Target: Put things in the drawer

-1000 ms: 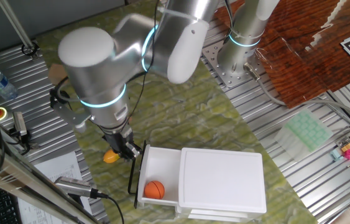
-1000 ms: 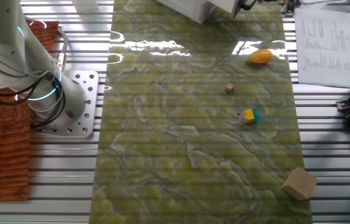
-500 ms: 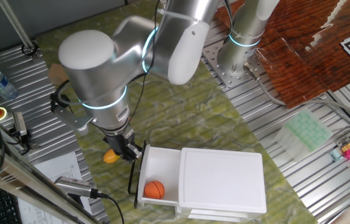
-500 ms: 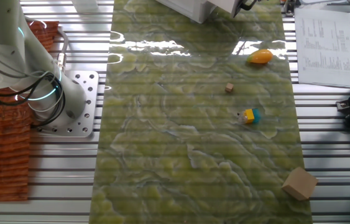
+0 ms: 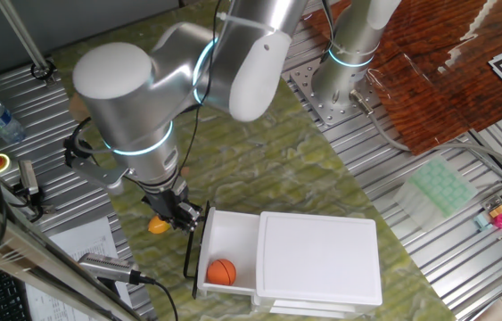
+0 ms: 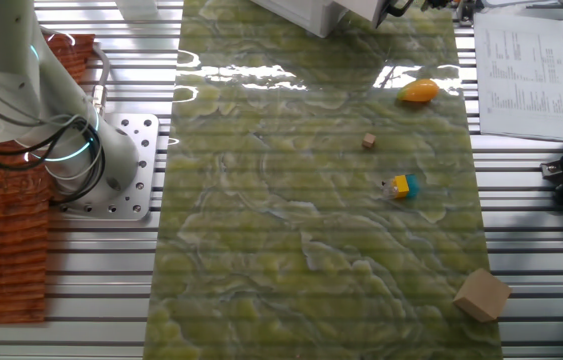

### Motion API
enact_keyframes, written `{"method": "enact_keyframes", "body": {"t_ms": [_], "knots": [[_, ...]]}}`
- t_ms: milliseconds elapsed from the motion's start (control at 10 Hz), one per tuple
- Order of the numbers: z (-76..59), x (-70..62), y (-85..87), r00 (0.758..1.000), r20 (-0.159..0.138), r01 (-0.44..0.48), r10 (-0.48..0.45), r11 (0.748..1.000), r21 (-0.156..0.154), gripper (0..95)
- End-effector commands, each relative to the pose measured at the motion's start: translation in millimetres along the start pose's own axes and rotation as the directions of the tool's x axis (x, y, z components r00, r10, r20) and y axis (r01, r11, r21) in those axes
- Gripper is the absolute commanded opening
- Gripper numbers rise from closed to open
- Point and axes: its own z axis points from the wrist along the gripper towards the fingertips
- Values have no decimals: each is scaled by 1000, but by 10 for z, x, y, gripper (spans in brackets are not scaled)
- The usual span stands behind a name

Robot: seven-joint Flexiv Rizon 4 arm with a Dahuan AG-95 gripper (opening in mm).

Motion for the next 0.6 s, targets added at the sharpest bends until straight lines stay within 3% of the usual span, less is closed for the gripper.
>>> {"method": "enact_keyframes", "body": {"t_ms": [100, 600], "knots": [[-7, 0, 6, 1000, -10, 10, -10, 1000, -4, 190], [29, 89, 78, 1000, -14, 26, -26, 1000, -10, 190]]}}
